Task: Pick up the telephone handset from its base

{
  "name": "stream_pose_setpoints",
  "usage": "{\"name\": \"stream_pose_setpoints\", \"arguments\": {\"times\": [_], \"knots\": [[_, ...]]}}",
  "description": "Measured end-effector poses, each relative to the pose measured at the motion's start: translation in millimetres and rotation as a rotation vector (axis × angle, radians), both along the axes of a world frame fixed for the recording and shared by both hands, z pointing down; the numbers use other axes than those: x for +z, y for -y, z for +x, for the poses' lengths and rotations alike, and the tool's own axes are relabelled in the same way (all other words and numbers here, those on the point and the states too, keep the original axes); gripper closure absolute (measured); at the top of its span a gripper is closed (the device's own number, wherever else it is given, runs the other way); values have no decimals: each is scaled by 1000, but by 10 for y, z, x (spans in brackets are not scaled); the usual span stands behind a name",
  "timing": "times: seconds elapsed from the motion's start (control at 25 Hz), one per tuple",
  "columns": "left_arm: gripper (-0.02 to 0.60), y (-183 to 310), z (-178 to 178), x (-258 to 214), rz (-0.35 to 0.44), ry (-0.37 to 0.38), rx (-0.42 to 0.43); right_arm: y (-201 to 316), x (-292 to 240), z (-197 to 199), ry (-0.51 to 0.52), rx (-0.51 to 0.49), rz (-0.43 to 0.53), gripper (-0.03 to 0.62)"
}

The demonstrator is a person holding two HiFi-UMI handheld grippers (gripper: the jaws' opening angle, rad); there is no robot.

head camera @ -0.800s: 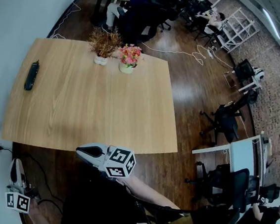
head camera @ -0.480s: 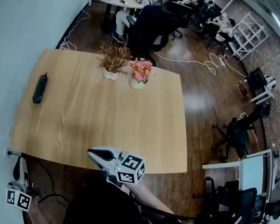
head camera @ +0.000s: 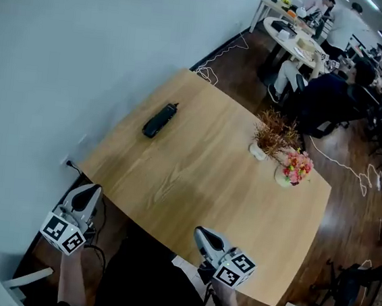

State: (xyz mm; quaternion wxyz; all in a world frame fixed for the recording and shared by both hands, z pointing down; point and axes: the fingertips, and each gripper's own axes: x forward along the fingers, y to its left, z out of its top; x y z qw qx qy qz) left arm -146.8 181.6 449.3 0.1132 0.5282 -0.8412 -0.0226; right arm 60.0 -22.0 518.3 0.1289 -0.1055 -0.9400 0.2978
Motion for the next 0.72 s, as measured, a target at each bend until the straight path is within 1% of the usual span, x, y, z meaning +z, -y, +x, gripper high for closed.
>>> {"name": "stream_pose_setpoints", "arguments": {"times": [0.12, 0.2, 0.32, 0.48, 0.6, 0.72], "knots": [[577, 111, -340, 89, 3, -28, 55, -50, -20, -216, -18, 32, 31, 591], [574, 304, -585, 150, 3, -53, 125, -15, -52, -350, -34, 94, 41, 591], [531, 532, -987, 163, -4, -68, 233, -87, -121, -638, -46, 196, 7, 591], [531, 777, -1447, 117, 16, -79, 329, -311, -225, -1083, -48, 255, 16, 591], [525, 942, -1620, 331, 10, -115, 383, -427, -236, -1242, -63, 303, 29, 591], [493, 1076, -1629, 534, -7, -159, 411, -490, -209, -1192, -105, 344, 34, 591]]}}
